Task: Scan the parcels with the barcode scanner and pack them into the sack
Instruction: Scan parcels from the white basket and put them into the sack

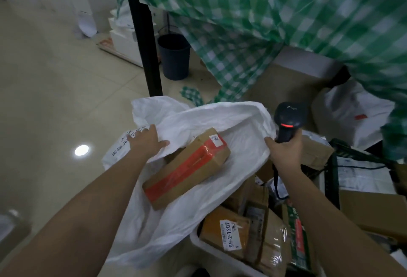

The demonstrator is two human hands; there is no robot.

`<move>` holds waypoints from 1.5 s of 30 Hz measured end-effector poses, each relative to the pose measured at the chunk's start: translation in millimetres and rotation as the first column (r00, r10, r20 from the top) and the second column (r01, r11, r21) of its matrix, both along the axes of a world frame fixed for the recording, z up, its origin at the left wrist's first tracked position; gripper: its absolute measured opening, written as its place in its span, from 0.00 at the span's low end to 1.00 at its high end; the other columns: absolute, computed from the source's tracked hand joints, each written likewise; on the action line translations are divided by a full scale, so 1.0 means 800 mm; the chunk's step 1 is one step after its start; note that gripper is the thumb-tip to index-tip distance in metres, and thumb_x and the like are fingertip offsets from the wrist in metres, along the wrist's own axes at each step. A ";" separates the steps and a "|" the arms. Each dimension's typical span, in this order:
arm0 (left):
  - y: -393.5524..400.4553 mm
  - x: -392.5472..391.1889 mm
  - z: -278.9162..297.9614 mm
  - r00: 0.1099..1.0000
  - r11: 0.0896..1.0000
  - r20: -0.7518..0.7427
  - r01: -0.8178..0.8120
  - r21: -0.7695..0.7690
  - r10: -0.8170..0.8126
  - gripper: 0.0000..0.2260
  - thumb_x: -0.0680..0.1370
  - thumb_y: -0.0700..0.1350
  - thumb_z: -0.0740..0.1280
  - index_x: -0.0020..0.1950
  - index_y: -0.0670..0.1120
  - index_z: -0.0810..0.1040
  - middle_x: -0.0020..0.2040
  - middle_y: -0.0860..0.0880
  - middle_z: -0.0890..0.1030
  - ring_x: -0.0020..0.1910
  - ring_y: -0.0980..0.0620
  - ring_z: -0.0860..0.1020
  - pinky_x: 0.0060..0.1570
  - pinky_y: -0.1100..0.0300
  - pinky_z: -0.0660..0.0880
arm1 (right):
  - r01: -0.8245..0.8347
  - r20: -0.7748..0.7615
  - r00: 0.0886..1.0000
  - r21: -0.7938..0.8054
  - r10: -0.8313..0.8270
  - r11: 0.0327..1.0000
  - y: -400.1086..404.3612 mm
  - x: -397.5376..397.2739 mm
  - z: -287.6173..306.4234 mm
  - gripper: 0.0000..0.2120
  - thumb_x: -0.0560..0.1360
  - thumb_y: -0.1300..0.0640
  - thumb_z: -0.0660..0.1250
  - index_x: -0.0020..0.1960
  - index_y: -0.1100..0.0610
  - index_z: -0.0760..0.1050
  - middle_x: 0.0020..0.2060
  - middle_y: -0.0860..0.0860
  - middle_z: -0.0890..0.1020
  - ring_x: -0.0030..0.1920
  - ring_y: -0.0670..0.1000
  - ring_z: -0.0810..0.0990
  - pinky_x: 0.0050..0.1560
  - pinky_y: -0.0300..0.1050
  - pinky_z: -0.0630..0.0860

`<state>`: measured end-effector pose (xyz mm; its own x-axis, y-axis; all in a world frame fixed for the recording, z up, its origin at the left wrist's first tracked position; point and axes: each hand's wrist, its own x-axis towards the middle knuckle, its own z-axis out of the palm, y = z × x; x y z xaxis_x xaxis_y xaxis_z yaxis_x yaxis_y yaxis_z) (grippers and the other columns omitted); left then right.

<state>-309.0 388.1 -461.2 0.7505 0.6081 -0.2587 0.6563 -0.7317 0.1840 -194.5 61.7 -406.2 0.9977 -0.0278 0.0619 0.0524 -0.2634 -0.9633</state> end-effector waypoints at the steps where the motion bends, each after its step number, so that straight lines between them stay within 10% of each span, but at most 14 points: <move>1: 0.005 -0.004 0.000 0.997 0.991 0.066 0.044 -0.128 -0.035 0.18 0.78 0.57 0.64 0.53 0.43 0.73 0.55 0.41 0.77 0.59 0.40 0.74 0.56 0.49 0.67 | -0.005 -0.003 1.000 0.000 0.005 1.000 0.001 -0.003 0.002 0.27 0.69 0.69 0.71 0.63 0.52 0.67 0.52 0.54 0.77 0.51 0.54 0.77 0.52 0.49 0.74; 4: -0.001 -0.009 0.026 0.936 0.947 0.340 0.027 -0.319 0.088 0.11 0.81 0.44 0.61 0.44 0.40 0.76 0.50 0.35 0.78 0.54 0.37 0.76 0.53 0.49 0.70 | -0.024 -0.006 1.000 0.011 0.024 1.000 0.010 -0.009 0.009 0.26 0.69 0.69 0.71 0.63 0.54 0.67 0.53 0.54 0.77 0.53 0.53 0.77 0.55 0.50 0.74; 12: -0.005 0.034 0.256 0.513 0.986 0.842 -0.084 -0.143 0.166 0.09 0.82 0.43 0.56 0.50 0.42 0.74 0.42 0.45 0.74 0.41 0.47 0.71 0.36 0.56 0.61 | 0.059 0.125 0.989 0.128 -0.075 0.990 0.053 0.003 0.123 0.28 0.72 0.64 0.70 0.69 0.54 0.66 0.56 0.47 0.76 0.56 0.47 0.75 0.56 0.41 0.69; 16: -0.007 0.027 0.257 0.804 0.994 0.585 -0.107 -0.037 0.108 0.13 0.82 0.41 0.56 0.65 0.40 0.68 0.59 0.38 0.73 0.55 0.37 0.74 0.45 0.49 0.69 | -0.036 0.091 0.995 -0.086 0.044 0.996 0.033 -0.015 0.137 0.27 0.73 0.62 0.71 0.69 0.53 0.65 0.58 0.50 0.77 0.56 0.51 0.75 0.54 0.45 0.69; 20: -0.054 0.005 0.235 0.975 0.991 0.203 -0.063 -0.116 0.086 0.36 0.80 0.40 0.61 0.78 0.43 0.39 0.78 0.37 0.42 0.76 0.35 0.47 0.73 0.45 0.52 | -0.058 0.028 0.998 -0.163 0.064 0.985 -0.007 -0.044 0.128 0.28 0.72 0.60 0.73 0.68 0.54 0.66 0.57 0.52 0.76 0.53 0.52 0.75 0.53 0.49 0.73; 24: -0.133 -0.006 0.223 0.924 0.989 0.355 0.144 0.023 -0.142 0.34 0.79 0.40 0.60 0.79 0.45 0.42 0.78 0.41 0.40 0.77 0.40 0.40 0.74 0.46 0.42 | -0.073 -0.015 0.997 -0.266 0.071 0.961 -0.068 -0.068 0.126 0.25 0.72 0.60 0.72 0.66 0.57 0.68 0.53 0.53 0.77 0.50 0.52 0.76 0.51 0.50 0.74; 31: -0.295 -0.018 0.199 0.670 0.785 0.547 0.618 -0.037 -0.501 0.14 0.81 0.44 0.60 0.67 0.47 0.73 0.65 0.46 0.74 0.62 0.46 0.72 0.63 0.54 0.69 | -0.030 -0.065 0.998 -0.495 -0.002 0.869 -0.193 -0.100 0.115 0.21 0.73 0.58 0.71 0.64 0.58 0.71 0.52 0.57 0.79 0.48 0.56 0.76 0.46 0.46 0.70; 41: -0.372 -0.054 0.080 0.565 0.558 -0.004 0.814 -0.162 -0.825 0.17 0.73 0.47 0.72 0.59 0.43 0.75 0.56 0.43 0.75 0.54 0.43 0.76 0.52 0.53 0.74 | -0.179 -0.146 0.982 -0.537 0.118 0.824 -0.246 -0.148 0.067 0.25 0.72 0.57 0.72 0.67 0.56 0.69 0.59 0.55 0.79 0.57 0.57 0.78 0.54 0.50 0.76; 45: -0.348 -0.083 0.048 0.492 0.513 -0.191 0.855 -0.078 -0.849 0.38 0.68 0.56 0.74 0.73 0.45 0.65 0.63 0.43 0.70 0.63 0.42 0.70 0.64 0.50 0.68 | -0.264 -0.147 0.964 -0.560 0.220 0.785 -0.228 -0.160 0.055 0.25 0.72 0.57 0.72 0.67 0.57 0.69 0.58 0.56 0.80 0.56 0.57 0.79 0.52 0.48 0.76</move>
